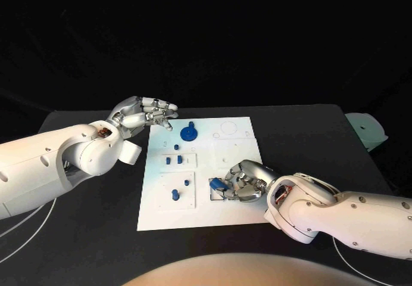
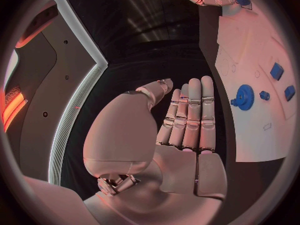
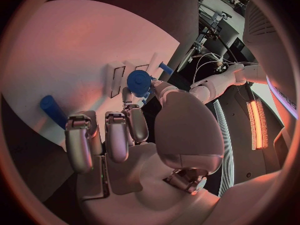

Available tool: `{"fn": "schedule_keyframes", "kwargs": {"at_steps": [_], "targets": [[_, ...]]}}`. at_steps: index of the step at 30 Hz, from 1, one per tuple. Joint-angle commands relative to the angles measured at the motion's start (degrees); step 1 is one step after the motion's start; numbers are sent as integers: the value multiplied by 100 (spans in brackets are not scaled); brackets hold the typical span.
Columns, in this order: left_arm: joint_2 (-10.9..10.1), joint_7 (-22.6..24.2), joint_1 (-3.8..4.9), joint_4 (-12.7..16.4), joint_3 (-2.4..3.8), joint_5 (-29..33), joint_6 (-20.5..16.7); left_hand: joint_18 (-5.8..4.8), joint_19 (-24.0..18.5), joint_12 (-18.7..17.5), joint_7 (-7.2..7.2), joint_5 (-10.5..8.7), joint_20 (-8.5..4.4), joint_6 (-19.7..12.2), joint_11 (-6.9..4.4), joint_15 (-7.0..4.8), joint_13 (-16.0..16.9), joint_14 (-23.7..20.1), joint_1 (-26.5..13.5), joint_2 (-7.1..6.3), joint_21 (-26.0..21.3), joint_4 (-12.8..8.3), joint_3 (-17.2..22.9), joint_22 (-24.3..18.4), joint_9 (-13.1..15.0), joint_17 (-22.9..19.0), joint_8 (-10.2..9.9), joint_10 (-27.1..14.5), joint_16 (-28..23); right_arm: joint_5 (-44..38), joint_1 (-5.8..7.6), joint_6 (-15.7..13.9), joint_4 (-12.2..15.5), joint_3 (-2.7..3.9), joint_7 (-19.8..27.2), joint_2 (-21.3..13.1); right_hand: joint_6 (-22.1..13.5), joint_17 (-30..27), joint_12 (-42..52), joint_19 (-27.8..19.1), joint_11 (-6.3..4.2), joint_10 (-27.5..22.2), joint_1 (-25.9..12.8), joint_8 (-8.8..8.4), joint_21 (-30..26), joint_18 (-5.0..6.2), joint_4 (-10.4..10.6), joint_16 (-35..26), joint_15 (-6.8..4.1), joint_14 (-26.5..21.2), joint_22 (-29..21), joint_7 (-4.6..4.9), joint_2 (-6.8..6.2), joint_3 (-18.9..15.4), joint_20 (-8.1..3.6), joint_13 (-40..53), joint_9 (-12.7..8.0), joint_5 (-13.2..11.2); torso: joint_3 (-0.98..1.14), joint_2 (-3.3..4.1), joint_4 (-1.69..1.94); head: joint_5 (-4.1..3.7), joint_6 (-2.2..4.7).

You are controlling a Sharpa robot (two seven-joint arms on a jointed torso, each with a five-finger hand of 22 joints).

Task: Assemble the parts on the task board

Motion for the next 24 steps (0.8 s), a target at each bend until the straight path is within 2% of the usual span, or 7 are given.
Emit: {"fn": "schedule_keyframes", "kwargs": {"at_steps": [1, 9, 15, 16, 19, 21, 24], "targets": [[-2, 55, 3, 20, 4, -13, 71, 31, 41, 13, 7, 36, -18, -41, -4, -9, 7, -33, 48, -2, 4, -6, 15, -1, -7, 3, -24, -40, 9, -232, -17, 197, -14, -15, -215, 11, 229, 788, -23, 599, -6, 25, -136, -23, 30, -81, 5, 22, -26, 456, 1509, -210, -18, -99, -19, 438, 7, 185, 7, 2, -4, 10, -8], [-12, 36, 4, 23, 4, -13, 81, 31, 41, 13, 7, 36, -18, -41, -4, -9, 7, -33, 48, -2, 4, -6, 15, -1, -7, 3, -24, -40, 9, -341, -17, 251, -2, -15, -265, 11, 317, 793, -32, 599, -49, 35, -526, 71, 30, -81, 16, 23, -60, 456, 1509, -266, 62, -401, -43, 452, 77, -22, 8, 0, -10, 6, -16], [-16, 28, 4, 25, 4, -13, 83, 31, 41, 13, 7, 36, -18, -41, -4, -9, 7, -33, 48, -2, 4, -6, 15, -1, -7, 3, -24, -40, 9, -368, -17, 292, 10, -14, -264, 14, 319, 794, -39, 599, -73, 42, -795, 148, 30, -81, 21, 21, -80, 456, 1509, -293, 136, -672, -65, 466, 138, -425, 8, -2, -7, -1, -20], [-17, 27, 4, 25, 4, -13, 82, 31, 41, 13, 7, 36, -18, -41, -4, -9, 7, -33, 48, -2, 4, -6, 15, -1, -7, 3, -24, -40, 9, -370, -17, 292, 11, -14, -261, 15, 303, 786, -50, 599, -71, 38, -891, 161, 30, -81, 22, 17, -81, 454, 1509, -293, 161, -774, -66, 465, 151, -635, 6, -3, -7, -4, -18], [-22, 23, 4, 24, 4, -13, 84, 28, 41, 15, 11, 33, -20, -40, 0, -7, 7, -36, 56, -7, 11, -16, 14, 5, -7, 1, -24, -40, 6, -382, -16, 289, 10, -14, -238, 15, 271, 792, -77, 599, -68, 29, -1113, 194, 30, -81, 29, 18, -78, 455, 1509, -291, 261, -1100, -64, 463, 182, -980, 5, -4, -7, -5, -17], [-24, 21, 4, 22, 4, -12, 91, 27, 41, 15, 12, 33, -20, -40, 1, -6, 7, -36, 52, -8, 12, -14, 12, 6, -7, 1, -24, -41, 6, -393, -16, 302, 7, -14, -216, 14, 249, 795, -90, 599, -64, 25, -1166, 200, 30, -81, 26, 17, -75, 455, 1509, -285, 302, -1285, -61, 462, 189, -1039, 5, -4, -4, 5, -7], [-25, 14, 4, 21, 4, -10, 102, 25, 40, 15, 13, 32, -18, -41, 3, -3, 7, -36, 42, -8, 11, -7, 8, 6, -7, 1, -24, -42, 6, -424, -16, 326, 2, -14, -200, 9, 214, 795, -129, 599, -51, 10, -1191, 204, 30, -81, 45, 15, -64, 455, 1509, -272, 405, -1758, -50, 452, 192, -1071, 4, -5, -2, 3, -9]]}}
